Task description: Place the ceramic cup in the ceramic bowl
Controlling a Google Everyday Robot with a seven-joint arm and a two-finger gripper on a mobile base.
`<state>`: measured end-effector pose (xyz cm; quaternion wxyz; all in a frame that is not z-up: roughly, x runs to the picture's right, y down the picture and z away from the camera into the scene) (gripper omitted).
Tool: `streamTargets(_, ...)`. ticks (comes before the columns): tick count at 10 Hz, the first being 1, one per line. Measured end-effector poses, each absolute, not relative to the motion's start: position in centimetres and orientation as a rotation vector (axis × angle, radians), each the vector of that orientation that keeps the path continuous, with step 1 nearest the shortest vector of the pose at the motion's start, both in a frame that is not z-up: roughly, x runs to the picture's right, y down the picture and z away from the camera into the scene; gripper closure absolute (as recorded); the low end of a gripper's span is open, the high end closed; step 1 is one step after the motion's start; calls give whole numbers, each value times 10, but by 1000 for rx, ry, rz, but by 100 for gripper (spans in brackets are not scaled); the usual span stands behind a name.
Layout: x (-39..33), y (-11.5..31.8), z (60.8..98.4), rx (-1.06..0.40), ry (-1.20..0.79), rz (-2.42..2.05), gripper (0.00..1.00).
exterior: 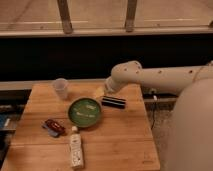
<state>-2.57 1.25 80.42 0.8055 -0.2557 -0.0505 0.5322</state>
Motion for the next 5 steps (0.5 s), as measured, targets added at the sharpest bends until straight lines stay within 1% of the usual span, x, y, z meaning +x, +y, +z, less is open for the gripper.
streamTargets(3, -84, -22, 813, -553, -143, 1023, 20)
streamTargets(5, -87, -25, 813, -552, -145, 1015, 20)
